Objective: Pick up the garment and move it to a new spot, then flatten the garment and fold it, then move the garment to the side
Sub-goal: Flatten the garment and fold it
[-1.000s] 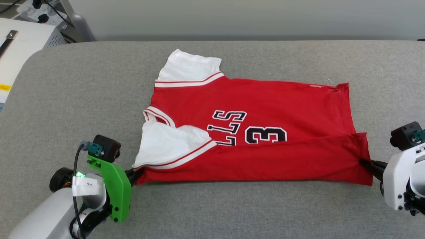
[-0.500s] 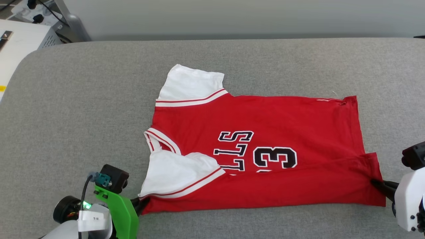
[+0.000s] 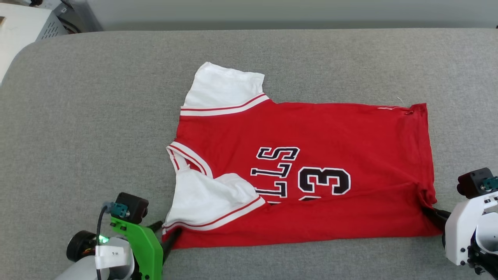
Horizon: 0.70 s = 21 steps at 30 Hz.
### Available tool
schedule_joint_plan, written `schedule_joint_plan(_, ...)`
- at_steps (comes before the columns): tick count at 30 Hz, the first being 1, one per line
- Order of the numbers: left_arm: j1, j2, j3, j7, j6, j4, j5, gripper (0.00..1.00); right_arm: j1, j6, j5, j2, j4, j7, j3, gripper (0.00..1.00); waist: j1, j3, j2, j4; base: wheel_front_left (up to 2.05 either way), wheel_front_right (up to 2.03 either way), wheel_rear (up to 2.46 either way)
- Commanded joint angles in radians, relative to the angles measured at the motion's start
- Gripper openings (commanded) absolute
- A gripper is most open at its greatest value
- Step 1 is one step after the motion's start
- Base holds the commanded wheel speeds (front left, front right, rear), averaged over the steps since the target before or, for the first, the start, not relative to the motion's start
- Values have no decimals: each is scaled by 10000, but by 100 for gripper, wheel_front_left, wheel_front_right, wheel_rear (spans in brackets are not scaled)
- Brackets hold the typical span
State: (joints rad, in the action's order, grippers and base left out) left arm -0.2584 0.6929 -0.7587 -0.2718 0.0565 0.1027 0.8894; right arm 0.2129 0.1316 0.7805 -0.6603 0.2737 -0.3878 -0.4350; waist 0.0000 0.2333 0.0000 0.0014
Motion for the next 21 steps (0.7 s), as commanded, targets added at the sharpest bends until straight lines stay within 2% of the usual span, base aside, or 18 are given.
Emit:
schedule_joint_plan(1, -94, 63, 103, 126, 16, 103, -148, 100, 26, -9, -33, 119, 107, 236, -76, 100, 0, -179, 0, 45, 0, 0, 0)
schedule_joint_plan(6, -291, 293, 906, 897, 144, -496, 105, 100, -71, -9, -465, 60, -375, 1271, 506, 100, 0, -445, 0, 25, 0, 0, 0)
schedule_joint_plan(9, -683, 501, 1376, 1306, 328, -770, -45, 100, -16, -9, -982, 258, -746, 1895, 1162, 100, 0, -498, 0, -60, 0, 0, 0)
schedule_joint_plan(15, -2047, 569, 1920, 1681, 455, -820, -519, 100, 254, -9, -2344, 1430, -1692, 3180, 2511, 100, 0, -263, 0, -379, 0, 0, 0)
schedule_joint_plan(21, -4331, 131, 1966, 1375, 67, -121, -946, 100, 463, -9, -3535, 2657, -2614, 4270, 3404, 100, 0, 537, 0, -737, 0, 0, 0)
